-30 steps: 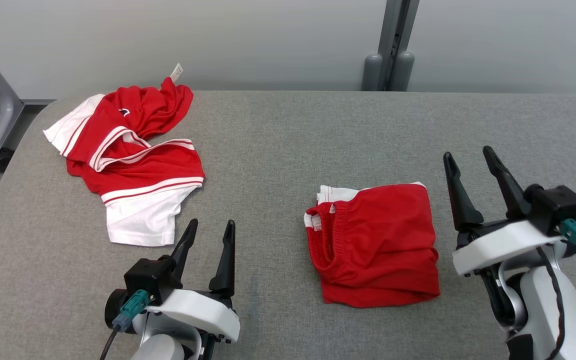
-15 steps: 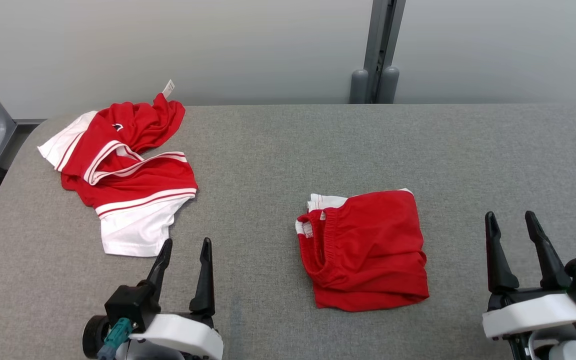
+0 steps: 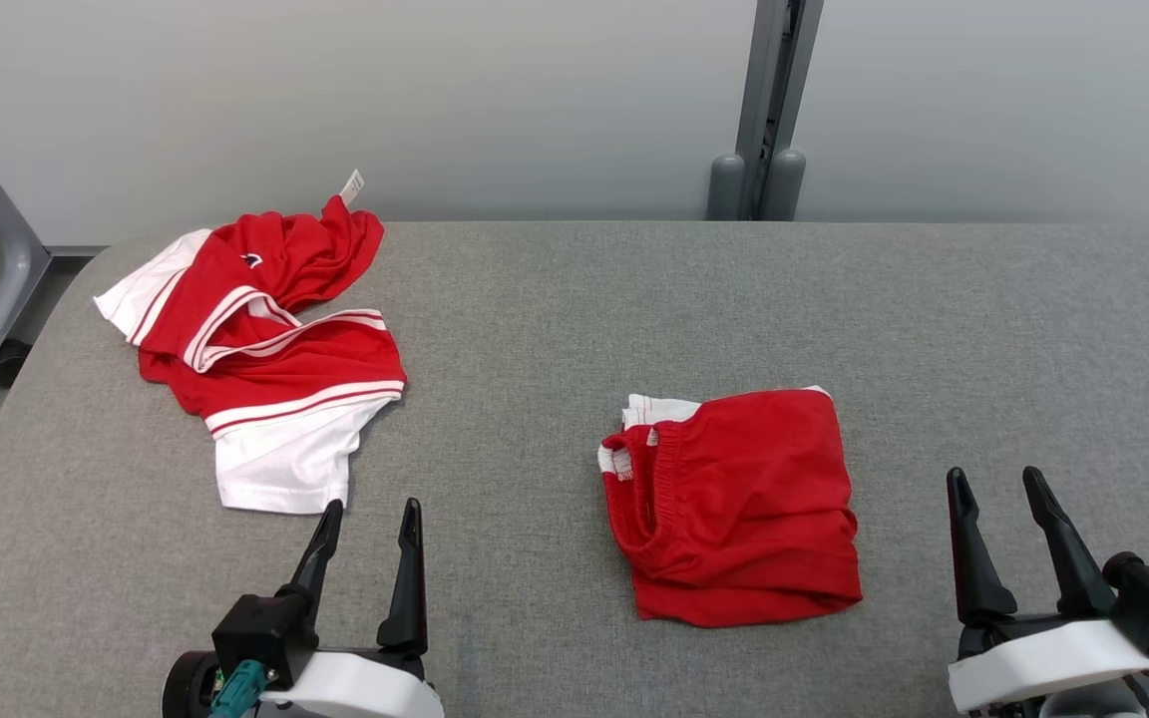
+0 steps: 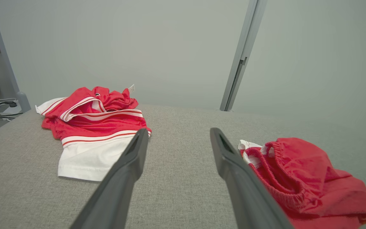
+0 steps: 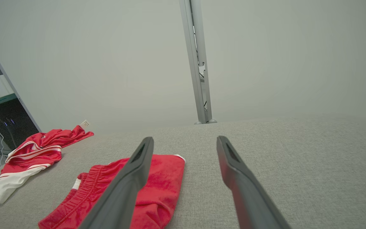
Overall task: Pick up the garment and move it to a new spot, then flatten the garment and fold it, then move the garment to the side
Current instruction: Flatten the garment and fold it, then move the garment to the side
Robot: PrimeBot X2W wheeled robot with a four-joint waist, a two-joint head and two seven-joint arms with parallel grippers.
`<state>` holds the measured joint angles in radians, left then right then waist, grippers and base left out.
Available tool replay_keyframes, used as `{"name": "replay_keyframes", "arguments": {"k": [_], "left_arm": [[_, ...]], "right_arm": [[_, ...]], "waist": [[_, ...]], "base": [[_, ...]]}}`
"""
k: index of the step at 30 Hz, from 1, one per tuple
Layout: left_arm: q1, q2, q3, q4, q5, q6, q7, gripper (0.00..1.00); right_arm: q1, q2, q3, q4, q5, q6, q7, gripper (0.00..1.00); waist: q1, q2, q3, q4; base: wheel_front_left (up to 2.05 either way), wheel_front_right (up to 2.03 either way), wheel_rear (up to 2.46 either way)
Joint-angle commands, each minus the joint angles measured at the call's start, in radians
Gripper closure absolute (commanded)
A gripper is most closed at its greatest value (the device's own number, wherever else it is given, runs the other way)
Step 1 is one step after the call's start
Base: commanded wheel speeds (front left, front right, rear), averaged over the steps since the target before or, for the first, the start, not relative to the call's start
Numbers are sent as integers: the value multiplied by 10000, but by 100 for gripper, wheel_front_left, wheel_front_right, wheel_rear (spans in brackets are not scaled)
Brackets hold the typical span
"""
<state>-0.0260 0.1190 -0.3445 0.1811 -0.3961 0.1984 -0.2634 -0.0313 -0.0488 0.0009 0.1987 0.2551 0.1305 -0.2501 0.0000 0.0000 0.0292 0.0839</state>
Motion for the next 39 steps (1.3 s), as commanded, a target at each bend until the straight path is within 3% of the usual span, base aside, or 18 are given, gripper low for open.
{"name": "replay_keyframes", "arguments": {"k": [1,13,23,33,39], "left_arm": [[-114,32,60,44,116,-56,-19,0],[-185,-75,145,230,253,-197,-19,0],[-426,-239,12,561,265,-382,-16,0],[-522,-385,26,821,356,-537,-13,0],[-602,-462,64,890,399,-574,-13,0]], "right_arm": [[-33,-39,-21,37,59,5,-59,0],[-266,-38,-131,369,-171,5,423,0],[-1388,-302,-480,1422,-615,5,2888,0],[-2525,-1489,563,2733,1279,5,5645,0],[-2924,-1865,1039,3444,2604,5,6879,0]], "waist": [[0,0,-6,-11],[0,0,-28,-83],[0,0,106,465],[0,0,378,1177],[0,0,580,1485]], "base": [[0,0,0],[0,0,0],[0,0,0],[0,0,0],[0,0,0]]}}
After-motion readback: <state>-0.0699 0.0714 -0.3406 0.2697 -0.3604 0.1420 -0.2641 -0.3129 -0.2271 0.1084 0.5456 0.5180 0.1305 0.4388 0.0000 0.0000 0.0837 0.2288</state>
